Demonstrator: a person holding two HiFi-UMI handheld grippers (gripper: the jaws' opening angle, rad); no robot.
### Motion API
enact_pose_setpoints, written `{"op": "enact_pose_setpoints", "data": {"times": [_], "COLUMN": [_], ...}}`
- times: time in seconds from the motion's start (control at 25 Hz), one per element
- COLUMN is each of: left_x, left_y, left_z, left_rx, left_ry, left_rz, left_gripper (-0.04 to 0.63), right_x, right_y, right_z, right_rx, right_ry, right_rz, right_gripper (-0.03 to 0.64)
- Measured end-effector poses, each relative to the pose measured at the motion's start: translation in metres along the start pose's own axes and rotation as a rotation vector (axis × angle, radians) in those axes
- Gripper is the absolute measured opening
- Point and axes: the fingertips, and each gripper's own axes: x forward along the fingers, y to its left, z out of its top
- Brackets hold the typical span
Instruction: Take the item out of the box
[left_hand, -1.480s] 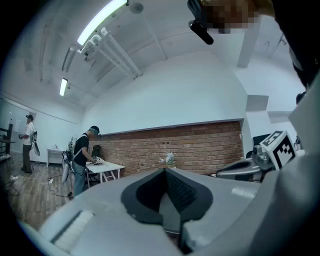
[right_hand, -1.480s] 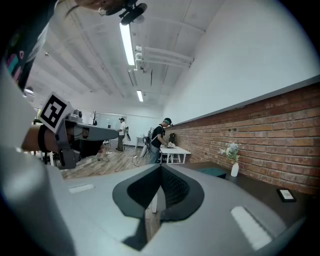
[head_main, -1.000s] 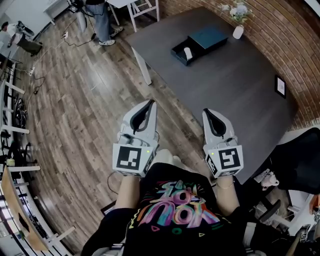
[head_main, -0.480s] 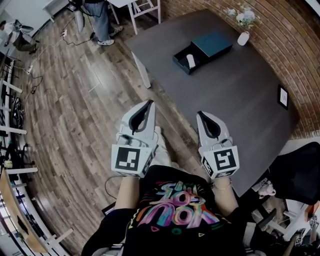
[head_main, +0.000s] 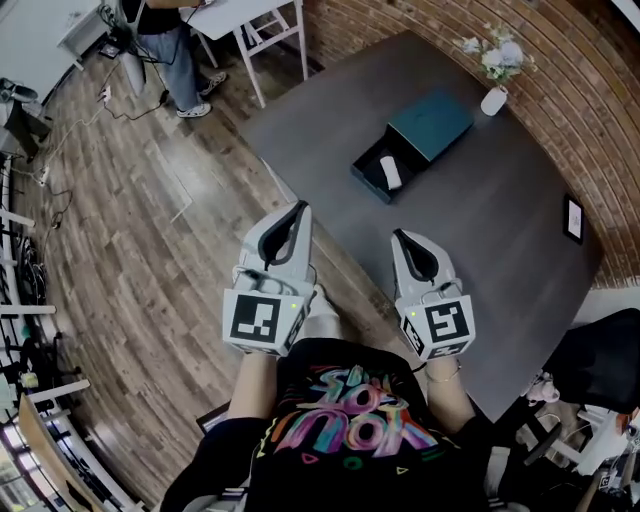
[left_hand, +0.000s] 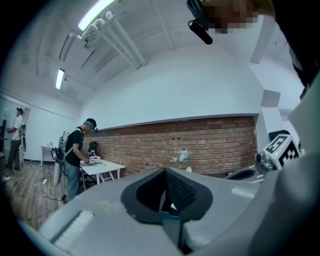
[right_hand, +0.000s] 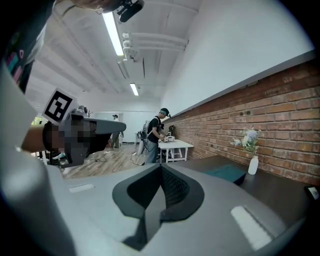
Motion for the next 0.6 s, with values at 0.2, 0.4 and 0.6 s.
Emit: {"op": "enact_pose_setpoints", "data": {"times": [0.2,0.4,0.6], "left_x": [0.040,0.068,0.088], "left_y": [0.035,0.054,0.060], "left_z": [0.000,-0.012,-0.027], "left_rx": [0.011,-0.009,-0.028], "left_ry": [0.015,0.042,0.069], "left_rz": [-0.060,-0.116,-0.174], "left_gripper": [0.002,0.002,0.002], "right_x": [0.044,0.075,0.090], "right_y": [-0.014,-0.025,-0.034], "right_z": [0.007,0.007,-0.001], "right_rx": [0.010,0.016,0.030], "right_ry": [0.018,0.045,0.077], "right_rz": [-0.060,-0.112,-0.158], "right_gripper": [0.000,0.000,0.000]}}
